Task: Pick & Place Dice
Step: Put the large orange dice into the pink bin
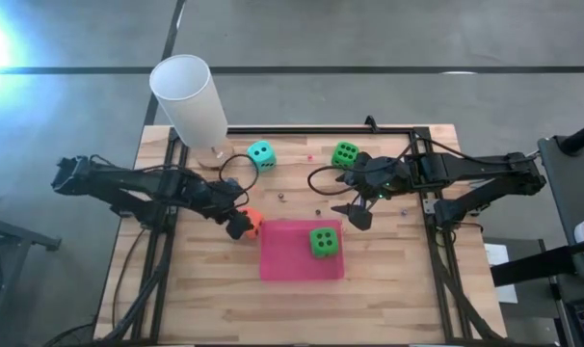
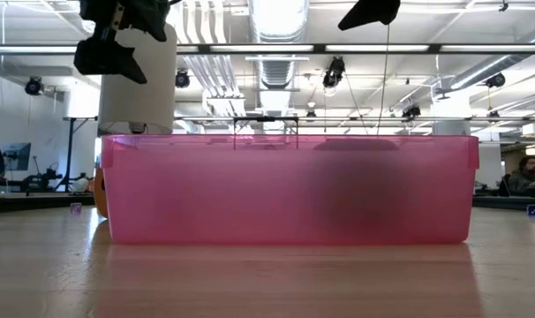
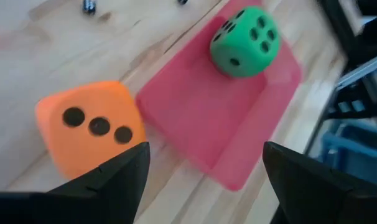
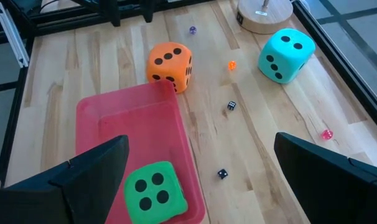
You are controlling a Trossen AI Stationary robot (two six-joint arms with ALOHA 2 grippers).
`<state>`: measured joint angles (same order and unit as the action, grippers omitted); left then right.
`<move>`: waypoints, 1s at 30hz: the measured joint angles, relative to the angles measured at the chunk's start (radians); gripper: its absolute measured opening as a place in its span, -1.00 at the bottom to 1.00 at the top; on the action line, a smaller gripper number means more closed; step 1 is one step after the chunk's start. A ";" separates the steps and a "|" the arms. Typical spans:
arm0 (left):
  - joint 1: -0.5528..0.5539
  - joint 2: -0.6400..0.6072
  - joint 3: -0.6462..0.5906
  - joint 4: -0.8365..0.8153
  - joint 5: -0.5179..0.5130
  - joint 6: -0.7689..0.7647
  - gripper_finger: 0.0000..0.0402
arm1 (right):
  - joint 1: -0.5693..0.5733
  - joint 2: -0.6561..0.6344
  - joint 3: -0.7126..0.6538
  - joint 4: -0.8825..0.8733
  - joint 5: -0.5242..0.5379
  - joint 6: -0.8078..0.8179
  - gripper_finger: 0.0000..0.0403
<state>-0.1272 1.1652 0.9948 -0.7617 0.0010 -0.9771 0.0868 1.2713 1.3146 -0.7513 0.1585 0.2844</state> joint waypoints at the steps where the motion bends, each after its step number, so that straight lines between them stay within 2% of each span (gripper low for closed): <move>1: 0.000 0.020 0.025 -0.036 0.000 0.000 0.56 | 0.000 0.000 0.000 0.000 0.000 0.000 0.99; 9: 0.025 0.166 0.177 -0.331 -0.008 -0.027 0.50 | 0.000 0.000 0.000 0.000 0.000 0.000 0.99; 13: 0.055 0.197 0.179 -0.343 -0.007 -0.072 0.47 | 0.000 0.000 0.000 0.002 0.000 0.000 0.99; 22: 0.117 0.206 0.179 -0.333 -0.004 -0.070 0.43 | 0.000 0.000 0.000 0.001 0.000 0.000 0.99; 30: 0.127 0.206 0.178 -0.331 -0.004 -0.068 0.45 | 0.000 0.000 0.000 0.001 0.000 0.000 0.99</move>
<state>-0.0002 1.3712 1.1732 -1.0927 -0.0034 -1.0452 0.0868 1.2713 1.3144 -0.7498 0.1581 0.2844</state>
